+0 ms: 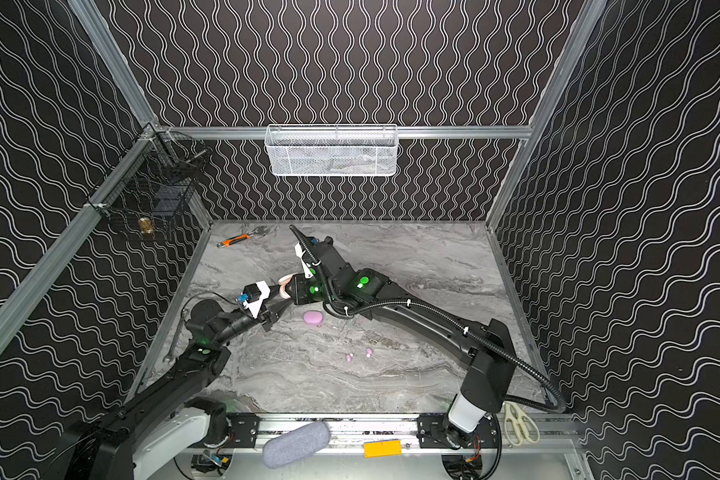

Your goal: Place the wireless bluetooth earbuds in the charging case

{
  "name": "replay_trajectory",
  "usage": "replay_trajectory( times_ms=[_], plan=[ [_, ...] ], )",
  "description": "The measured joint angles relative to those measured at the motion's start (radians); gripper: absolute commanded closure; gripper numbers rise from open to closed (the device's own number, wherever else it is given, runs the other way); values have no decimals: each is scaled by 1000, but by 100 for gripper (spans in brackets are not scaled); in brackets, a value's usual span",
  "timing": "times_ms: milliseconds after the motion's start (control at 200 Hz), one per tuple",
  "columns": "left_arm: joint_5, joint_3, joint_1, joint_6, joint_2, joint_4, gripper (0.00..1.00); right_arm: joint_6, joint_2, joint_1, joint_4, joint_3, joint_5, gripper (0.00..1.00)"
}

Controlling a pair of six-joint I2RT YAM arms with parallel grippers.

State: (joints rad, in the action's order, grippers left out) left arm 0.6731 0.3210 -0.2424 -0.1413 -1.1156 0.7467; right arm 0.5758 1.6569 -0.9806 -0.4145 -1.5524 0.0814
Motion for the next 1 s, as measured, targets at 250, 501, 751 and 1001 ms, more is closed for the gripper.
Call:
replay_trajectory(
  times_ms=[250, 501, 751, 1001],
  plan=[
    [-4, 0, 0, -17, 0, 0, 100, 4, 15, 2, 0, 0, 18, 70],
    [-4, 0, 0, -19, -1, 0, 100, 4, 22, 10, 5, 0, 31, 71],
    [-4, -1, -1, -19, -1, 0, 100, 4, 41, 12, 10, -22, 45, 71],
    [-3, -4, -2, -22, -1, 0, 100, 4, 57, 12, 15, -38, 52, 71]
  ],
)
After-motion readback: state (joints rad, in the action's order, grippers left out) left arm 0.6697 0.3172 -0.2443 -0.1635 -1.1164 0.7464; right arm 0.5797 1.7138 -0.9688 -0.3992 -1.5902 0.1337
